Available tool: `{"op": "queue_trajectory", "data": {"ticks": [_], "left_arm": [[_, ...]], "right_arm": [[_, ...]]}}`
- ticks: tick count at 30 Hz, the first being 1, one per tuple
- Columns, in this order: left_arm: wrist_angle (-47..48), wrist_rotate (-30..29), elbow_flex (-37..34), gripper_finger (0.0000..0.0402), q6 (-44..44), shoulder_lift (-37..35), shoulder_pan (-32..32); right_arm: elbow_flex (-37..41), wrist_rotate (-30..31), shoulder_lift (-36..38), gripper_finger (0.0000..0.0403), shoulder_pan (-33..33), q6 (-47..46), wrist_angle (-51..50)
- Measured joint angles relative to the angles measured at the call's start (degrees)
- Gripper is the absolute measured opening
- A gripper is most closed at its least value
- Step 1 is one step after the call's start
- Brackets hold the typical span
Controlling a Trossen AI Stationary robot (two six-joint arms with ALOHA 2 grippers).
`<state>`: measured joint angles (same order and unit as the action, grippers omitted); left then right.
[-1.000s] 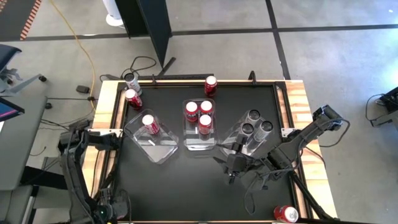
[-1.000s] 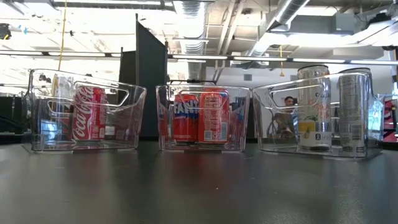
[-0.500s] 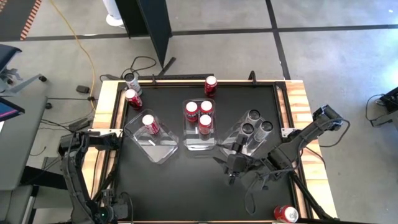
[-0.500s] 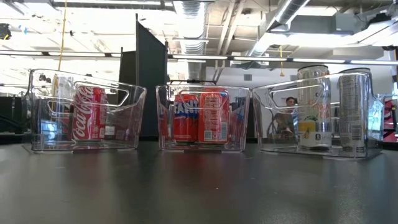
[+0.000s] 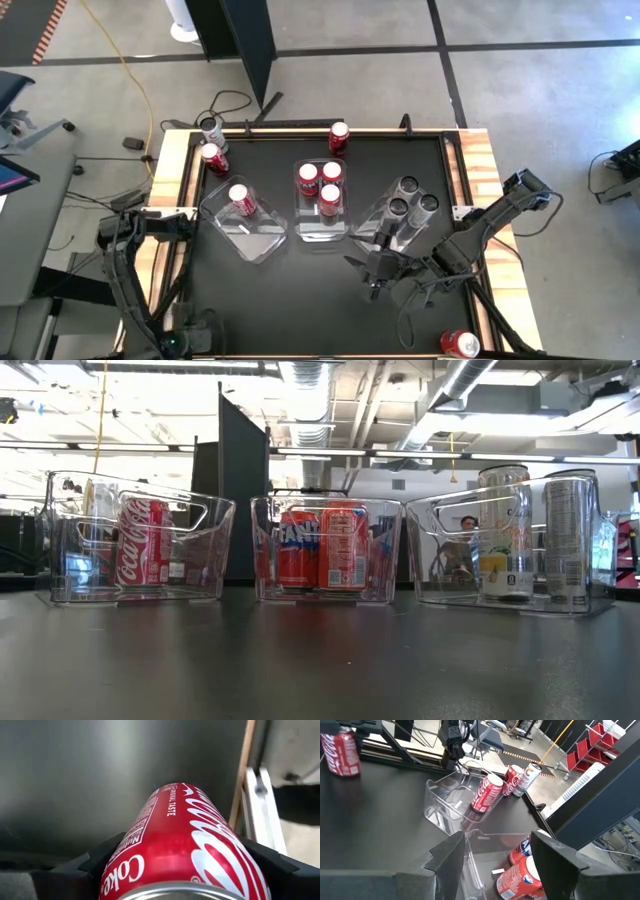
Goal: Sort soda cans
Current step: Put the bottom left red soda can into the left transparent bin
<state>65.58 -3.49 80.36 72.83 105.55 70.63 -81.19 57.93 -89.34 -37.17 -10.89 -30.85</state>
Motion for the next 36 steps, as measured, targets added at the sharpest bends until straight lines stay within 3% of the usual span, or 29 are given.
{"op": "queue_trajectory", "data": {"ticks": [11, 21, 27, 36], "left_arm": [[9.6, -2.5, -0.2, 0.0305, -10.4, -4.4, -8.3], [19.0, -11.5, -0.1, 0.0305, -13.7, -18.5, -17.2], [24.7, -17.0, 0.0, 0.0305, -11.2, -28.6, -25.6], [24.6, -15.7, 0.0, 0.0305, -14.2, -35.4, -44.3]], "right_arm": [[0.0, 0.0, 0.0, 0.0244, -0.8, 1.0, -0.4], [0.0, 0.0, 0.0, 0.0244, -2.2, 1.5, -1.2], [0.0, 0.0, 0.0, 0.0244, -3.5, 1.6, -2.2], [1.2, 0.1, 0.0, 0.0244, -4.5, 1.9, -2.9]]}}
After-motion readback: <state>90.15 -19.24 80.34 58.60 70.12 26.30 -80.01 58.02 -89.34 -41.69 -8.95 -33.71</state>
